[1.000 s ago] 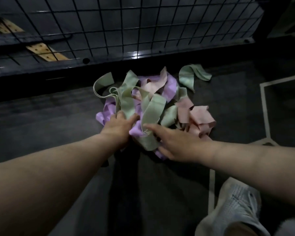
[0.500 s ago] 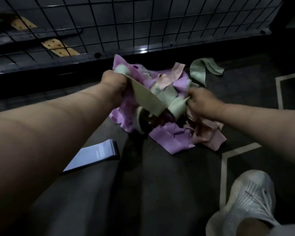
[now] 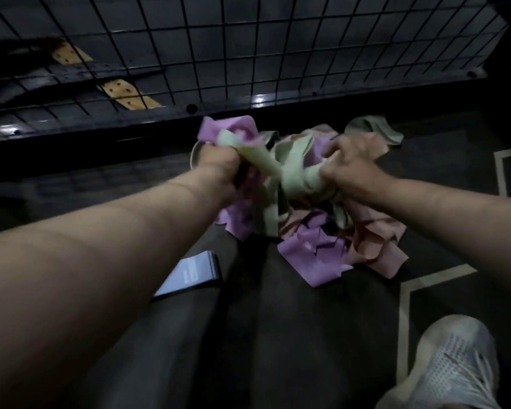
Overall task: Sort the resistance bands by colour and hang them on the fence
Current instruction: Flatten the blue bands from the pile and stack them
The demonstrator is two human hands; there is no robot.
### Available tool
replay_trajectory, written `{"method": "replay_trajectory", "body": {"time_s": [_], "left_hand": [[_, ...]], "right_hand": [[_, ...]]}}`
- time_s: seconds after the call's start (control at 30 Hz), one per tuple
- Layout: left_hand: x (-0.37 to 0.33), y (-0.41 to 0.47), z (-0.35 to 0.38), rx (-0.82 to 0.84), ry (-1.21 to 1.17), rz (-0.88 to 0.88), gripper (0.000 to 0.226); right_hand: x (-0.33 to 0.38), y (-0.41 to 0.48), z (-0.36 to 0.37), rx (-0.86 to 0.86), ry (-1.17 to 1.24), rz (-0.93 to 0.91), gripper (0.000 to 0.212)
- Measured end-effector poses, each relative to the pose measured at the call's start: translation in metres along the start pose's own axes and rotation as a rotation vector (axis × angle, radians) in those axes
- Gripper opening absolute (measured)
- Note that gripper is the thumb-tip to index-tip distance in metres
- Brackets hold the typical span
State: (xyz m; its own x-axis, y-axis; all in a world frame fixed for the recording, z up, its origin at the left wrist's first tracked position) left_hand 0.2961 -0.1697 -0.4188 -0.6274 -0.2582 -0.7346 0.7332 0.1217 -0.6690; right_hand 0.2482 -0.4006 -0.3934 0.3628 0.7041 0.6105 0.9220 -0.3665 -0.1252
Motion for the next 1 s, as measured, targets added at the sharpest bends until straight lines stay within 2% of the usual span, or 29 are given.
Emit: {"method": "replay_trajectory", "body": {"time_s": [0.03, 0.1, 0.13, 0.17, 0.2, 0.23, 0.27, 0.3, 0.37, 0.4, 0.5, 0.53, 0.57, 0.63, 0.67, 0.73, 0.8, 0.9, 0.93, 0.97, 1.0], "left_hand": [[-0.003, -0.021, 0.005, 0.034, 0.067, 0.019, 0.037], [0.014, -0.05, 0.025, 0.271, 0.254, 0.087, 0.034], [0.025, -0.066, 0.033, 0.415, 0.359, 0.095, 0.025], [0.039, -0.074, 0.036, 0.522, 0.471, 0.1, 0.022], [0.046, -0.082, 0.036, 0.588, 0.561, 0.103, 0.024], [0.053, -0.084, 0.035, 0.61, 0.624, 0.089, 0.028], [0.056, -0.086, 0.031, 0.617, 0.658, 0.064, 0.035], [0.057, -0.081, 0.027, 0.602, 0.685, 0.061, 0.039], [0.051, -0.064, 0.012, 0.494, 0.722, 0.101, 0.039], [0.046, -0.053, 0.004, 0.411, 0.73, 0.148, 0.038], [0.032, -0.03, -0.021, 0.13, 0.764, 0.274, 0.022], [0.028, -0.026, -0.028, 0.053, 0.877, 0.324, 0.017], [0.026, -0.024, -0.033, 0.015, 1.044, 0.357, 0.023], [0.027, -0.017, -0.037, 0.037, 1.174, 0.374, 0.05], [0.031, -0.015, -0.035, 0.092, 1.128, 0.338, 0.064], [0.038, -0.013, -0.03, 0.186, 0.989, 0.283, 0.095], [0.046, -0.017, -0.019, 0.278, 0.93, 0.292, 0.115], [0.053, -0.026, 0.0, 0.373, 0.956, 0.319, 0.127], [0.055, -0.027, 0.005, 0.366, 1.001, 0.329, 0.13], [0.057, -0.026, 0.008, 0.343, 1.048, 0.332, 0.131], [0.059, -0.027, 0.011, 0.312, 1.082, 0.326, 0.132]], "right_hand": [[0.003, -0.003, 0.009, 0.091, 0.02, -0.074, 0.084], [0.002, -0.014, 0.038, 0.293, -0.102, -0.23, 0.125], [-0.002, -0.018, 0.049, 0.332, -0.155, -0.252, 0.125], [-0.005, -0.021, 0.059, 0.342, -0.18, -0.275, 0.112], [-0.007, -0.02, 0.064, 0.319, -0.211, -0.274, 0.089], [-0.006, -0.017, 0.065, 0.276, -0.304, -0.383, 0.063], [-0.011, -0.013, 0.063, 0.237, -0.411, -0.483, 0.044], [-0.012, -0.015, 0.055, 0.213, -0.499, -0.573, 0.037], [-0.016, -0.018, 0.039, 0.326, -0.433, -0.509, 0.047], [-0.016, -0.016, 0.025, 0.322, -0.377, -0.49, 0.054], [-0.019, -0.011, -0.02, 0.196, -0.282, -0.54, 0.065], [-0.024, -0.01, -0.031, 0.152, -0.287, -0.538, 0.065], [-0.027, -0.01, -0.04, 0.104, -0.295, -0.527, 0.063], [-0.029, -0.014, -0.055, -0.001, -0.269, -0.472, 0.057], [-0.031, -0.015, -0.06, -0.033, -0.245, -0.424, 0.056], [-0.032, -0.021, -0.059, -0.03, -0.164, -0.335, 0.07], [-0.026, -0.033, -0.043, 0.118, -0.075, -0.322, 0.085], [-0.018, -0.058, -0.007, 0.491, -0.184, -0.315, 0.107], [-0.016, -0.063, -0.001, 0.54, -0.208, -0.313, 0.103], [-0.012, -0.062, 0.0, 0.483, -0.191, -0.294, 0.092], [-0.009, -0.055, -0.007, 0.301, -0.129, -0.245, 0.076]]}}
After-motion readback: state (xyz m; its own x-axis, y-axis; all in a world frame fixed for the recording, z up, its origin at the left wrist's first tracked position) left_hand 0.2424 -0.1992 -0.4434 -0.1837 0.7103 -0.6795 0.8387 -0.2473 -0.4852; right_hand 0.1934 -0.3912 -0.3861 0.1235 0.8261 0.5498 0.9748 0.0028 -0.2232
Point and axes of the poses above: each hand's wrist, its own y-axis towards the middle knuckle, its own z-axis out of the palm, x = y × z, the point moved 6 cm from there along y, towards the middle knuckle, and after that the axes turned 9 degrees about -x, right-handed, at the moved point
